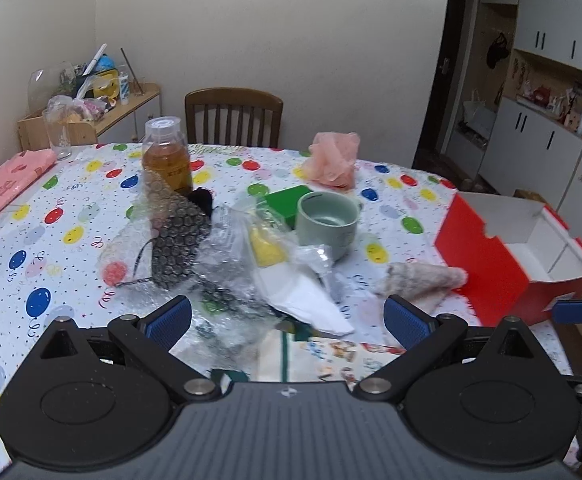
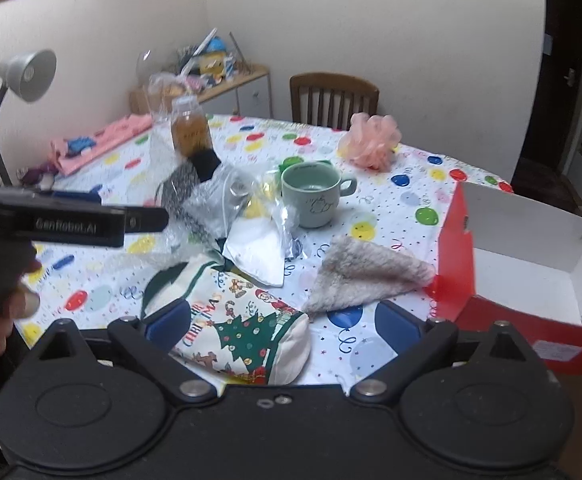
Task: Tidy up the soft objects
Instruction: 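Reach the right gripper to the Christmas tote bag and grasp it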
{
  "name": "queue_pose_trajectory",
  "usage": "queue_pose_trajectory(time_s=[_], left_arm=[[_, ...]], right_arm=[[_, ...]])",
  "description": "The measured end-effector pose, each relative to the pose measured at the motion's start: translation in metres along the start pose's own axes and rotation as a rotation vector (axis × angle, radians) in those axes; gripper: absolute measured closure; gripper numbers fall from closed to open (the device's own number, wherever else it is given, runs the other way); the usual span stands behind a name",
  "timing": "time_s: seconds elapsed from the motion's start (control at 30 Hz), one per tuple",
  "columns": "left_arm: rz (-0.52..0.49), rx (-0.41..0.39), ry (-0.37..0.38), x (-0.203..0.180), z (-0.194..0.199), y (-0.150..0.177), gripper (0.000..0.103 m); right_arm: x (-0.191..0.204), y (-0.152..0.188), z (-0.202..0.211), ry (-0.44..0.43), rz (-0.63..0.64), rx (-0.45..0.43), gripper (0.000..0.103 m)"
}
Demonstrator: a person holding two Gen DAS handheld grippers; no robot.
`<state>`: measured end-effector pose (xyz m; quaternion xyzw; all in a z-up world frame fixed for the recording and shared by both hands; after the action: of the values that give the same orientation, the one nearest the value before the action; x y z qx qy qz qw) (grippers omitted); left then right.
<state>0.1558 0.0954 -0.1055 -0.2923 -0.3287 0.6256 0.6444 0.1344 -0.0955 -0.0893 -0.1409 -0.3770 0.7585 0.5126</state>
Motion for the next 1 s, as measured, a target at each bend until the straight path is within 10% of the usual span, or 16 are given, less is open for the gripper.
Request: queue_pose_trajectory(time_s=[0.4,1.0], left_arm=[[0.018,0.024,-0.009,0.085,-0.063,-0.021,0.0],[-0.048,0.242,0.051,0.104,-0.156,0.047,0.001]], right_arm=[[0.023,-0.005,-0.068,-0.096,0.149,0.127,0.009],[0.039,0.017,-0.158,-0.139,0.311,0.313,0.009]])
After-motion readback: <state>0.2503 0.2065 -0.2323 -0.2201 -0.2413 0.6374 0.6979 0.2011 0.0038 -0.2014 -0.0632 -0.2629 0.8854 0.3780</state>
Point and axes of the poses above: each gripper's, at about its wrist camera, not at the fingertips, and z roughly against the way its jaws point, x to its left, y to its underside, the point moved 8 cm from there along -z, roughly the way its jaws point, and after that the axes turned 10 degrees about -z, right-handed, at the moved point
